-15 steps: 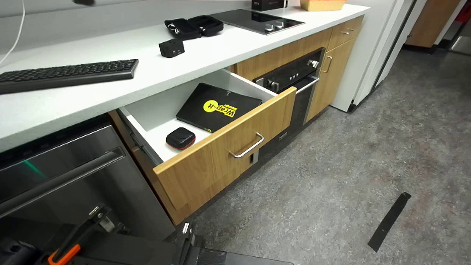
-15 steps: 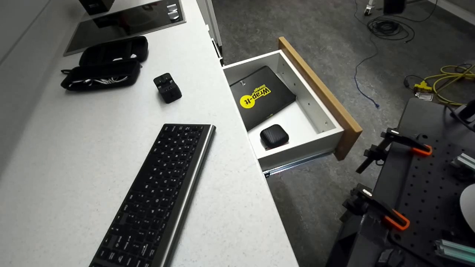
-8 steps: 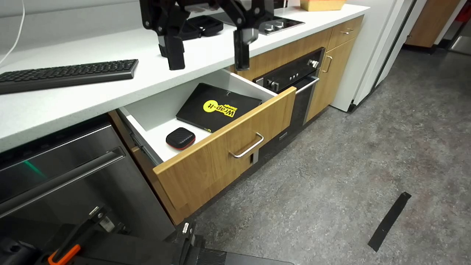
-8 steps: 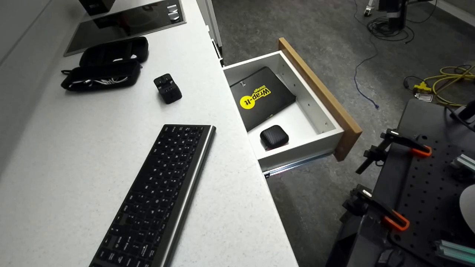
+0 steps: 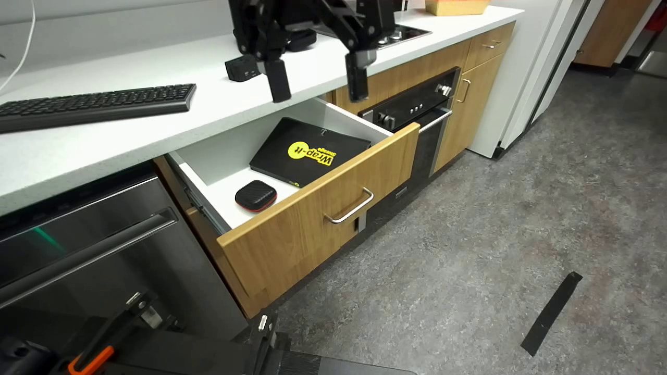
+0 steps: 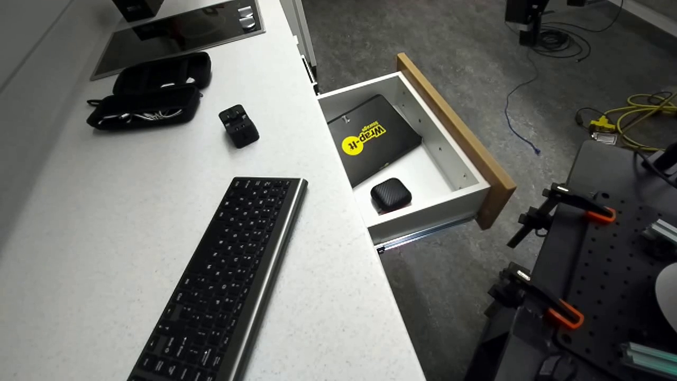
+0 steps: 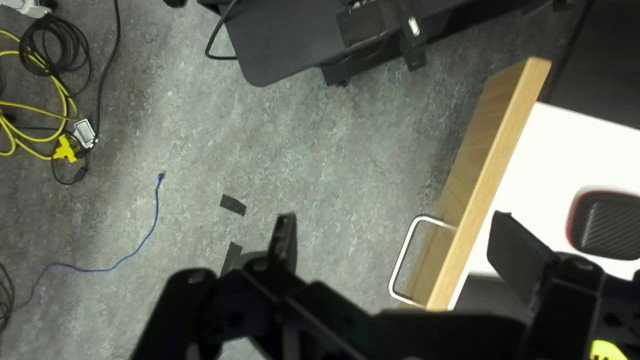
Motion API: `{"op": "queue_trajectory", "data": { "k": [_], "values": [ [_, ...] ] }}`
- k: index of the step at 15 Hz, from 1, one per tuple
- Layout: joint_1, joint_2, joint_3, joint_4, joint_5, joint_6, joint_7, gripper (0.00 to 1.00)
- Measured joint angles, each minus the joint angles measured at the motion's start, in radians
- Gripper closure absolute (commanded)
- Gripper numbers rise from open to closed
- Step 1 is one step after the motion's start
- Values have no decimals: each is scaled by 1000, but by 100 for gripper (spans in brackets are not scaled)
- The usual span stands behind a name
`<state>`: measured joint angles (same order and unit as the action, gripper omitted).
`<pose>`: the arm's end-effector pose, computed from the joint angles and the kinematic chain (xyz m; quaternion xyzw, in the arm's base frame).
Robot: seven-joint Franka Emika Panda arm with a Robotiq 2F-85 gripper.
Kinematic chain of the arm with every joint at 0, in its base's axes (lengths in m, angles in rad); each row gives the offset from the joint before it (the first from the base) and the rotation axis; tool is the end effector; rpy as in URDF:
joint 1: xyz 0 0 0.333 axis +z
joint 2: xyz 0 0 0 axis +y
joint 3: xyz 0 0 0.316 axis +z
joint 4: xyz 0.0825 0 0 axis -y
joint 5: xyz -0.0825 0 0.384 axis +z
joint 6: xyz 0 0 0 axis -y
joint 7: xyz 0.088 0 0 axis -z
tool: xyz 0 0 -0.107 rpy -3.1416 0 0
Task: Close the open drawer.
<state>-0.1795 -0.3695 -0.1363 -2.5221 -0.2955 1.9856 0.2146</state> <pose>0.3746 -0.1409 0.3953 0.9737 -0.1846 -0.0870 0.1011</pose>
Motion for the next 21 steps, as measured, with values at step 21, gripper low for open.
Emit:
{"op": "queue_trajectory", "data": {
  "k": [21],
  "values": [
    [-90, 865, -144, 423, 36, 447, 480, 0]
  ]
}}
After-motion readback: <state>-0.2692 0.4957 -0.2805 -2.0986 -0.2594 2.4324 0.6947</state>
